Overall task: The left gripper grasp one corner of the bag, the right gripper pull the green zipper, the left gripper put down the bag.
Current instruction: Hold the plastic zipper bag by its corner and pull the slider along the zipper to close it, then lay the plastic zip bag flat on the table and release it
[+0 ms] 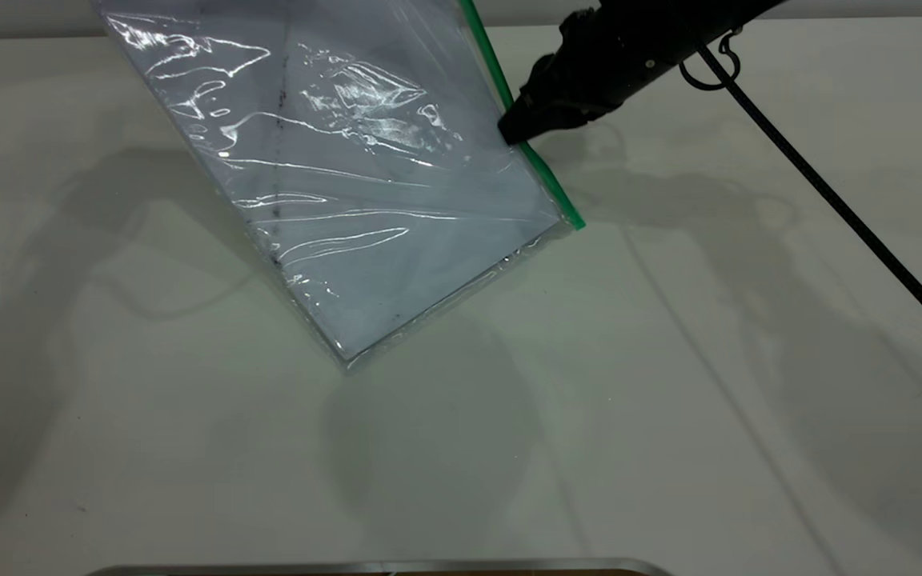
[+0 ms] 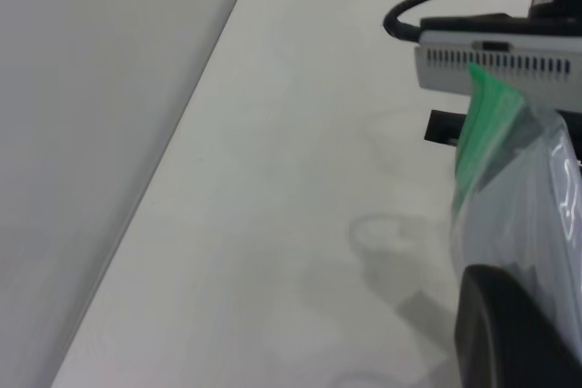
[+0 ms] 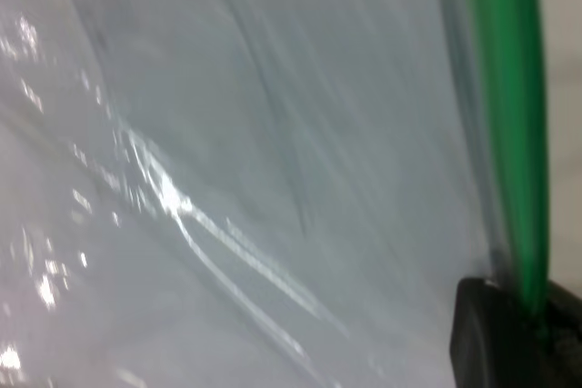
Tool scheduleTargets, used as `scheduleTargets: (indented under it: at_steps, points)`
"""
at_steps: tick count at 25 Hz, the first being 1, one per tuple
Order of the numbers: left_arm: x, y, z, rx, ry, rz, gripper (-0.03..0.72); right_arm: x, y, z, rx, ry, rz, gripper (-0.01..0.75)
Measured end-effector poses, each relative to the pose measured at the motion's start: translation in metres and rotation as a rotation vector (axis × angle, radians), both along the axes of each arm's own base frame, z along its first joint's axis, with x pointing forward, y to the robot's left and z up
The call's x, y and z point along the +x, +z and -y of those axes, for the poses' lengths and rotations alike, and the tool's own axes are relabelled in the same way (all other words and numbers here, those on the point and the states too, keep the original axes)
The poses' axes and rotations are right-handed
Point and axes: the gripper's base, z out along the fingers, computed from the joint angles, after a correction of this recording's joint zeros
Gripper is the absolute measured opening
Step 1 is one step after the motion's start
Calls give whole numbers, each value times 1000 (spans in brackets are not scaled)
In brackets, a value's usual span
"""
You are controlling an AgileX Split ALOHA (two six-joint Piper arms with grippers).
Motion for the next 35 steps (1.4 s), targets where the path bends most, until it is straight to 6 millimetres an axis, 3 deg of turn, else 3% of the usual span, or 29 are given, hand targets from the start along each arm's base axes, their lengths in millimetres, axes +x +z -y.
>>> scheduleTargets:
  at_steps: [9,15,18,20,23,27,31,35]
  points:
    - [4,12,-20,-36,47,15,51,-11,-19,19,-131,94,-105,53]
    - [4,13,-20,-47,40,13,51,-12,-18,31,-95,71,-179,58]
    - [4,12,-20,-41,51,-6,51,-11,-15,32,-80,47,-194,83]
    - [5,13,-22,-29,78,-28,51,-10,-12,35,-85,47,-190,139]
    - [6,11,-24,-10,109,-92,51,-5,12,36,-79,38,-139,280]
    - [7,-2,-17,2,188,-247,51,1,68,33,-34,48,-50,414]
    - [8,-35,5,33,300,-450,57,-10,127,29,41,127,-32,424]
    - [0,-65,26,75,354,-640,88,-31,176,26,109,230,-89,372]
